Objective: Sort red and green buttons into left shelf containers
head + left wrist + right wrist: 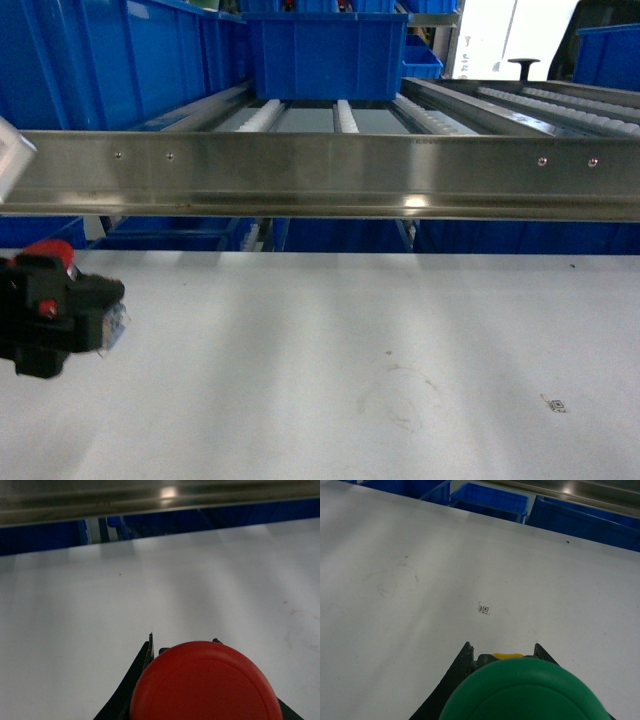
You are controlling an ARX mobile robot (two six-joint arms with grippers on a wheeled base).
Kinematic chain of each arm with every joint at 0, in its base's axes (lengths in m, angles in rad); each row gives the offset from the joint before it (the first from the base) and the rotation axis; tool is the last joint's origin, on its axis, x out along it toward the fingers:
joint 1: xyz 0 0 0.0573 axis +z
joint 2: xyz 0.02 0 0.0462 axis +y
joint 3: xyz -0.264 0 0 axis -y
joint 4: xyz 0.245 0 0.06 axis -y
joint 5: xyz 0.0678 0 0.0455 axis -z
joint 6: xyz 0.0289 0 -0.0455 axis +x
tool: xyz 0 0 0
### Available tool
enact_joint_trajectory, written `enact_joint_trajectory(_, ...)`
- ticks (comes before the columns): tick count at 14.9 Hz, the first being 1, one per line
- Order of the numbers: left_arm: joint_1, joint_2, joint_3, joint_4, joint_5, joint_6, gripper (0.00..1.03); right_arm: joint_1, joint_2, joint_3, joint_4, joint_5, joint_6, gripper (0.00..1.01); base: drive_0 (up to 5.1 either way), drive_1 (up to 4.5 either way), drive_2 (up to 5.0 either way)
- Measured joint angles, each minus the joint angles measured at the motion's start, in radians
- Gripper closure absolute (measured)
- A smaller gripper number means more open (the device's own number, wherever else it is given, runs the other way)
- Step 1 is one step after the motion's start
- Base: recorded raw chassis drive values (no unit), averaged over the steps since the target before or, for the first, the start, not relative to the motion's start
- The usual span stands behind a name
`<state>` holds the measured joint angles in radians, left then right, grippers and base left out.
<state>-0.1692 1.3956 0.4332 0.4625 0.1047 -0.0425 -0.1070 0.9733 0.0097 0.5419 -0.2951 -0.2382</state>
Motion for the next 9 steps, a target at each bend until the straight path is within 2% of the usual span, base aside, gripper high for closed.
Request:
enact_joint_trajectory(1, -0.007, -0.084, 0.0, -0.058, -0.002, -0.006, 0.76, 0.0, 0.0, 0.0, 0.0, 0.0, 0.0, 0.74, 0.0, 0.0, 0.0)
enact_joint_trajectory(3, -0.031, -0.238, -0.012, -0.164, -0.044, -0.014, 0.77, 0.0, 0.0, 0.0, 0.0, 0.0, 0.0, 0.74, 0.0, 0.0, 0.0)
enact_joint_trajectory(7, -0.146, -0.614, -0.074, -0.431, -0.192, -0.04, 0.77, 0.0, 0.0, 0.0, 0.0, 0.0, 0.0, 0.74, 0.0, 0.0, 0.0)
enact_joint_trajectory(9, -0.212, -0.647, -0.09, -0.41, -0.237, -0.047, 0.77, 0.0, 0.0, 0.0, 0.0, 0.0, 0.0, 0.74, 0.0, 0.0, 0.0)
